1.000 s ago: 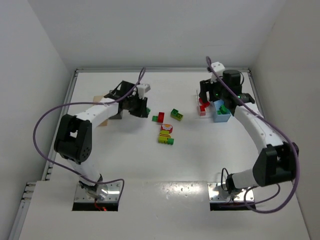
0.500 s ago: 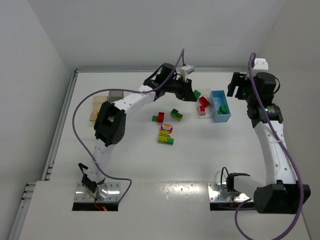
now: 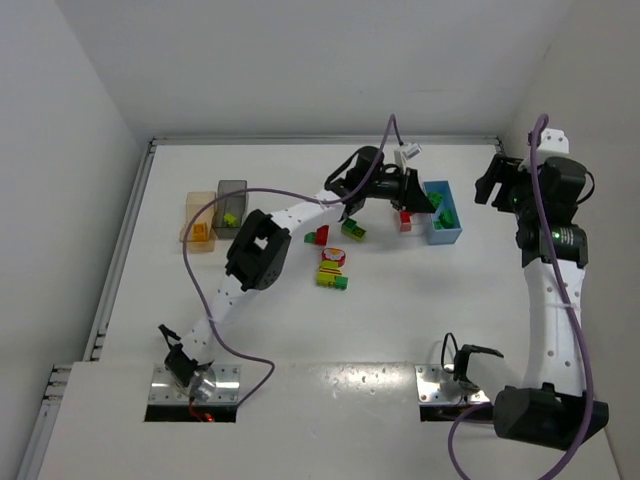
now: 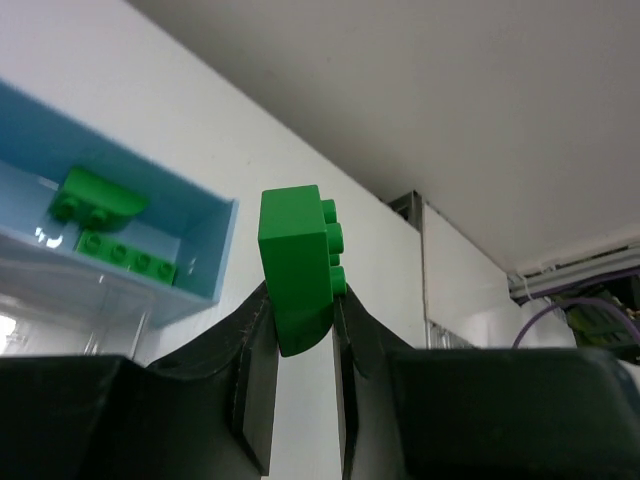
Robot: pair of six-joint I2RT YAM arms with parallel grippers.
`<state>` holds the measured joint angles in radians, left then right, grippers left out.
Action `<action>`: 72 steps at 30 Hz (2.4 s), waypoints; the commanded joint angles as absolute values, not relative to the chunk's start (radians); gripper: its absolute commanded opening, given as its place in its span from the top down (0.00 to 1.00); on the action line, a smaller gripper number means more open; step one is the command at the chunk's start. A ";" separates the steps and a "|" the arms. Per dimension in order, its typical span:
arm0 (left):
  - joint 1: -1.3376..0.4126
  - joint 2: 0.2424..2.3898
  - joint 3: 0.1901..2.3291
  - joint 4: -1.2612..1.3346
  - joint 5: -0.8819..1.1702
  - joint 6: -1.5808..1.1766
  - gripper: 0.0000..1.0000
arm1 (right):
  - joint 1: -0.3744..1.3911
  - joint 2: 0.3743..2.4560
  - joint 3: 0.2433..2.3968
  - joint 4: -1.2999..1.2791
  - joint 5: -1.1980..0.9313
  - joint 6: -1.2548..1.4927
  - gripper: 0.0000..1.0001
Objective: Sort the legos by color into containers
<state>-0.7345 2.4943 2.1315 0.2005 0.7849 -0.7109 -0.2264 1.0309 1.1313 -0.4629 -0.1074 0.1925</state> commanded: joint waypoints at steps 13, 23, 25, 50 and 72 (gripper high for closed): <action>-0.816 2.602 2.333 0.278 0.508 -0.652 0.89 | -0.299 0.980 1.177 -0.509 -0.222 0.232 0.25; -0.854 2.695 2.428 0.268 0.416 -0.535 0.80 | -0.319 0.971 1.176 -0.509 -0.241 0.241 0.25; -0.864 2.704 2.439 0.259 0.403 -0.525 0.78 | -0.319 0.971 1.177 -0.518 -0.241 0.241 0.25; -0.631 2.170 2.147 -0.003 0.154 -0.296 0.18 | -0.210 1.165 1.114 -0.472 -0.603 0.040 0.34; -0.155 1.709 1.566 -0.282 0.344 -0.273 0.08 | 0.270 1.789 1.238 -0.206 -0.503 -0.163 0.35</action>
<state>-0.1810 1.7924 1.5730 -0.3019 0.2871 -0.2691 0.2691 1.7721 1.1797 -0.2867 -0.5014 -0.1436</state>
